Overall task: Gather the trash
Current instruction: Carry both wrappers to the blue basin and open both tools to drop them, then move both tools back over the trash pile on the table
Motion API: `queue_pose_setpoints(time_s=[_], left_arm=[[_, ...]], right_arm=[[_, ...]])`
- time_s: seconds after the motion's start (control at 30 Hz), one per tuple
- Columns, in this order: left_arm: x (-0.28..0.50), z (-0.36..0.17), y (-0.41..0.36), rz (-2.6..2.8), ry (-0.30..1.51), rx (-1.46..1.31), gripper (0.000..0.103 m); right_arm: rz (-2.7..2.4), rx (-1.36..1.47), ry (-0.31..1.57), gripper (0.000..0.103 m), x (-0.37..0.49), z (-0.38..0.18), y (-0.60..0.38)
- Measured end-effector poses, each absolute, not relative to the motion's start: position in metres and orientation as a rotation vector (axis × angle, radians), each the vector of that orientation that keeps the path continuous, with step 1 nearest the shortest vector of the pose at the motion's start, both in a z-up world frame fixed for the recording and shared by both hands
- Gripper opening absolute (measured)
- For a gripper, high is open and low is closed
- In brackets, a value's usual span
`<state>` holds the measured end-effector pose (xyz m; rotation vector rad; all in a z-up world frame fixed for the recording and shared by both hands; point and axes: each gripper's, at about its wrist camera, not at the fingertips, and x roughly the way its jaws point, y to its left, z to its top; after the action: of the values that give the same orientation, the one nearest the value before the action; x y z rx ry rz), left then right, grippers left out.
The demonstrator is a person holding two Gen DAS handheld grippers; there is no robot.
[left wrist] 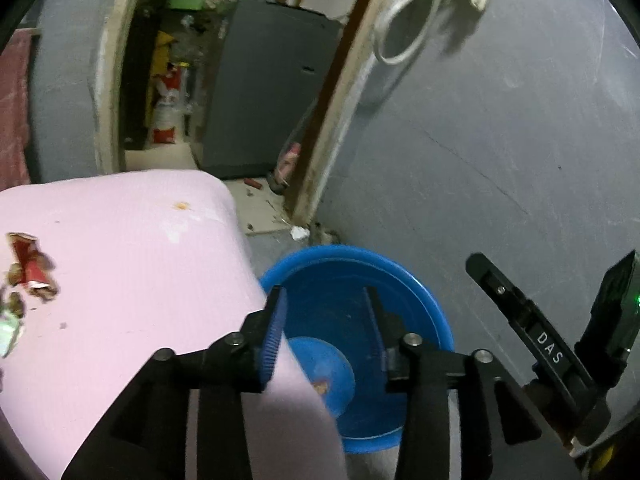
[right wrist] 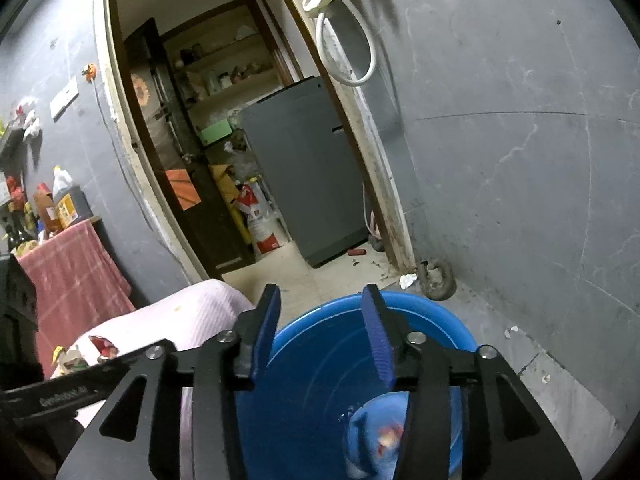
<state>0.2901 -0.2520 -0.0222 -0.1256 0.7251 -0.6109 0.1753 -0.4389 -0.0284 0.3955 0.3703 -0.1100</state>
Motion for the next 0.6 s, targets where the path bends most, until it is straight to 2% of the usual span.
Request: queue_pose_setpoints(time_s=[0.17, 0.2, 0.23, 0.3, 0.37, 0.47, 0.5, 0.6], left_arm=[[0.275, -0.003, -0.224, -0.53, 0.613, -0.156, 0.059], [0.272, 0.002, -0.217, -0.513, 0.589, -0.161, 0.065], [0.268, 0.007, -0.211, -0.498, 0.568, -0.166, 0.069], [0.262, 0.016, -0.198, -0.468, 0.522, -0.173, 0.084], [0.255, 0.025, -0.184, -0.438, 0.473, -0.173, 0.089], [0.243, 0.035, -0.164, -0.381, 0.415, -0.155, 0.1], [0.239, 0.038, -0.158, -0.359, 0.394, -0.151, 0.101], [0.224, 0.044, -0.137, -0.298, 0.337, -0.133, 0.101]], right_arm=[[-0.099, 0.373, 0.332, 0.053, 0.175, -0.021, -0.429], [-0.092, 0.362, 0.317, 0.059, 0.174, -0.018, -0.426], [-0.088, 0.355, 0.307, 0.07, 0.174, -0.015, -0.423], [-0.077, 0.337, 0.276, 0.083, 0.172, -0.01, -0.415], [-0.062, 0.319, 0.236, 0.086, 0.168, -0.004, -0.406], [-0.043, 0.29, 0.189, 0.099, 0.166, 0.003, -0.394], [-0.032, 0.284, 0.169, 0.103, 0.164, 0.006, -0.389], [0.013, 0.267, 0.113, 0.103, 0.16, 0.015, -0.373]])
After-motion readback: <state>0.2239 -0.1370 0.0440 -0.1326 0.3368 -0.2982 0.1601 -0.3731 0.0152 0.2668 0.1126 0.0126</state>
